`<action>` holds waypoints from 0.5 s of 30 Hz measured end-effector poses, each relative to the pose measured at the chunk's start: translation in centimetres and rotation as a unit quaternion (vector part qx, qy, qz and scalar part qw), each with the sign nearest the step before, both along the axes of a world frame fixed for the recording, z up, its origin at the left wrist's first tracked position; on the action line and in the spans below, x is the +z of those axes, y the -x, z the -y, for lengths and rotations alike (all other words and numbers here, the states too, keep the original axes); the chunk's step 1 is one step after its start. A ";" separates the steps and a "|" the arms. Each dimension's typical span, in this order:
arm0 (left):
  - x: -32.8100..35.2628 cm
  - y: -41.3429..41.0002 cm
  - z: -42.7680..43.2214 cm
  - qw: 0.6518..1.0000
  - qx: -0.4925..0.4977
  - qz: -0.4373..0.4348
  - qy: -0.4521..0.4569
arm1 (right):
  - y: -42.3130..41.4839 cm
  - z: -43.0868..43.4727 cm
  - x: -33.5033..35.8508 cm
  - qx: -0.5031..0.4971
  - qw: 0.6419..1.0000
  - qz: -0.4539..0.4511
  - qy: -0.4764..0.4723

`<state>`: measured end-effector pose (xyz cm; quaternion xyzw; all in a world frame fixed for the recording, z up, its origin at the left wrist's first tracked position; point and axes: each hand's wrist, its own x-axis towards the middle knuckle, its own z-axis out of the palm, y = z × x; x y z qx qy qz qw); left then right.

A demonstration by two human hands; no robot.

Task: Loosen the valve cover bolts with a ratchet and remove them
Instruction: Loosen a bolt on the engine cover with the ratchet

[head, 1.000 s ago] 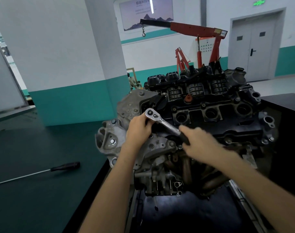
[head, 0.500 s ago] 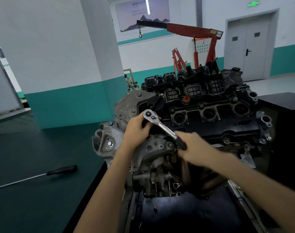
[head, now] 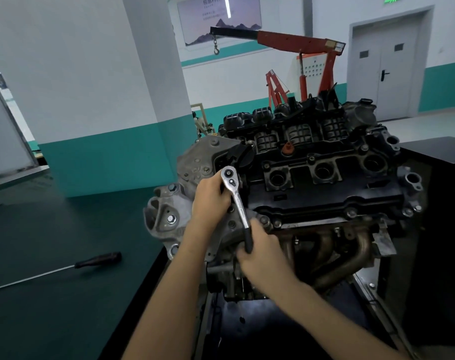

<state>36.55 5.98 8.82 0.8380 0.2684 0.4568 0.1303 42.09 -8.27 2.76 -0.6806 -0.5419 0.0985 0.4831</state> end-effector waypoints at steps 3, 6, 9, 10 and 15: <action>0.1 0.3 0.3 0.999 -0.030 0.021 0.001 | 0.7 -0.6 -0.3 0.010 1.000 -0.011 -0.004; 0.5 0.6 0.7 0.995 -0.095 0.022 -0.009 | -2.7 0.5 1.0 0.030 0.997 0.053 0.039; 0.8 0.8 0.5 0.992 -0.121 -0.004 -0.017 | -7.4 1.6 4.0 0.032 0.979 0.183 0.079; 0.9 0.8 0.3 0.994 -0.110 -0.009 -0.020 | -8.9 1.7 5.4 0.010 0.962 0.254 0.095; 0.5 0.3 0.5 0.998 -0.065 0.011 -0.013 | -11.9 1.5 9.8 -0.070 0.885 0.449 0.100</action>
